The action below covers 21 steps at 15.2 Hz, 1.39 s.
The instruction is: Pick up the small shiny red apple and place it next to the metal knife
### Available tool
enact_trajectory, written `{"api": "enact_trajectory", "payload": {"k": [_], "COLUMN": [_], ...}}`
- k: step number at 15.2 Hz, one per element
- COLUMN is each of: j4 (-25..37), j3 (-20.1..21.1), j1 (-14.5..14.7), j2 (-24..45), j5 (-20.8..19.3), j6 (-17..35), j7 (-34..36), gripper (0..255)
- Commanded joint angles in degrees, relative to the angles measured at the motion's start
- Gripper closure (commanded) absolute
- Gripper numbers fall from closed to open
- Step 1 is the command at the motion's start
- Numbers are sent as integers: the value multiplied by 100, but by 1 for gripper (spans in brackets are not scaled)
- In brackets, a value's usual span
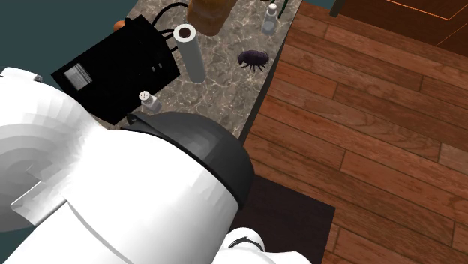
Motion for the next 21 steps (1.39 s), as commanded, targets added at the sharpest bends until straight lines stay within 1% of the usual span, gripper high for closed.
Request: {"api": "enact_trajectory", "payload": {"k": [1, 3, 6, 10, 11, 16, 21], "j4": [-94, -150, -228, -194, -194, 108, 806], "j3": [-60, -81, -62, -43, -43, 67, 205], "j1": [-105, -68, -89, -87, -87, 677, 1577], "j2": [-48, -28, -85, -105, -105, -387, -149], "j5": [46, -8, 17, 22, 22, -292, -629], "j6": [-170, -108, -76, -71, -71, -1707, -3534], "j7": [-15, 62, 66, 50, 50, 640, 1148], "gripper": [255, 255, 255, 255, 0, 0, 0]}}
